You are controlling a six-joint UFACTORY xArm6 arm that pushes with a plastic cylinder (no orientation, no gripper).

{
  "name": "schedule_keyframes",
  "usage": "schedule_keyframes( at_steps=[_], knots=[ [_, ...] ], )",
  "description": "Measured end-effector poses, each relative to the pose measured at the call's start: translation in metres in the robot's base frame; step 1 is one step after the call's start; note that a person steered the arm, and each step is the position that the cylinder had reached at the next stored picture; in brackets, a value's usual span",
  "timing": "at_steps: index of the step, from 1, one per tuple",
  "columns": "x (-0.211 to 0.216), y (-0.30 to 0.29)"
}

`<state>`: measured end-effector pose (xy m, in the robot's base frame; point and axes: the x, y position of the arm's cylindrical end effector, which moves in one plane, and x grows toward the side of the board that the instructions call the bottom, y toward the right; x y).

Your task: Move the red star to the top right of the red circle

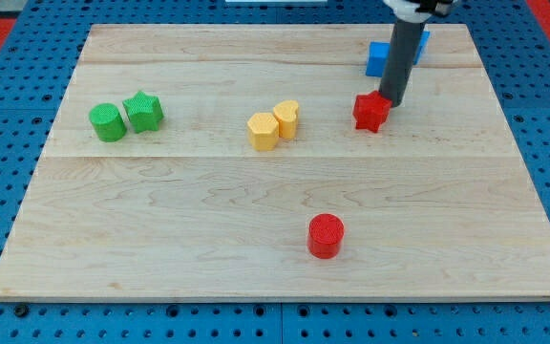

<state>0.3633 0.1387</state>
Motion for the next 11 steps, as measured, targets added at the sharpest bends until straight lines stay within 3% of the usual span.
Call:
schedule_keyframes(
  at_steps=[2, 4, 6, 9, 11],
  knots=[
    [-0.017, -0.020],
    [-0.003, -0.067],
    [0.006, -0.019],
    [0.104, -0.010],
    [0.066, -0.031]
  ],
)
